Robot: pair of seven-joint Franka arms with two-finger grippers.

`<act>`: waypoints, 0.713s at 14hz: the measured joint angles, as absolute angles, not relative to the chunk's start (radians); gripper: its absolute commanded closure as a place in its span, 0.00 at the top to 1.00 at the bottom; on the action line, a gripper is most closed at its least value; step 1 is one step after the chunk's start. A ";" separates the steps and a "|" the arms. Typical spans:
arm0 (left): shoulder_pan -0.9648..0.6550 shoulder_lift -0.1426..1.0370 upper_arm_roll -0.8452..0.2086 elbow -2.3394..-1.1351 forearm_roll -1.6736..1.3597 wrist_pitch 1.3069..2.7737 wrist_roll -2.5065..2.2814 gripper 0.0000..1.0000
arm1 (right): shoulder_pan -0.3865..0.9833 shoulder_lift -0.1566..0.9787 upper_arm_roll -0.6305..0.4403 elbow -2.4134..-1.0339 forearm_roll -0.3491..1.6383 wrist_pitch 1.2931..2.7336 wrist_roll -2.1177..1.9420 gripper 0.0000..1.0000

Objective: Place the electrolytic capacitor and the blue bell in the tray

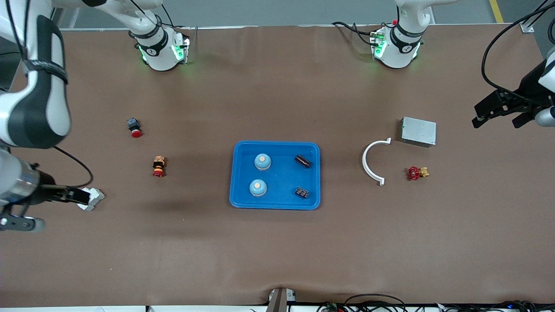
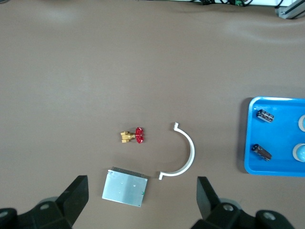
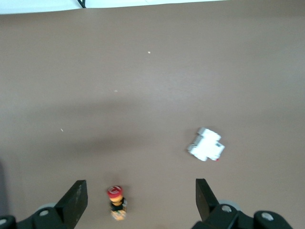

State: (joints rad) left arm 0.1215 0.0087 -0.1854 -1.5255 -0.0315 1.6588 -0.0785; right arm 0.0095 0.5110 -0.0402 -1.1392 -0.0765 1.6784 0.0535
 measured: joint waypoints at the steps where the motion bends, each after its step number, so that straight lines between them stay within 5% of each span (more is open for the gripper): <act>1: 0.122 0.009 -0.185 -1.526 -0.029 1.659 -0.079 1.00 | -0.009 0.488 -0.040 -1.149 -0.076 1.663 0.026 1.00; 10: 0.123 0.026 -0.186 -1.526 -0.025 1.658 -0.077 1.00 | -0.058 0.273 -0.037 -1.309 0.012 1.587 0.004 1.00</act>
State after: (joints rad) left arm 0.1225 0.0258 -0.1856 -1.5265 -0.0253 1.6583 -0.0771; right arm -0.0578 0.2733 -0.0372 -1.3091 0.0118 1.5867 0.0044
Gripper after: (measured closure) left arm 0.000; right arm 0.000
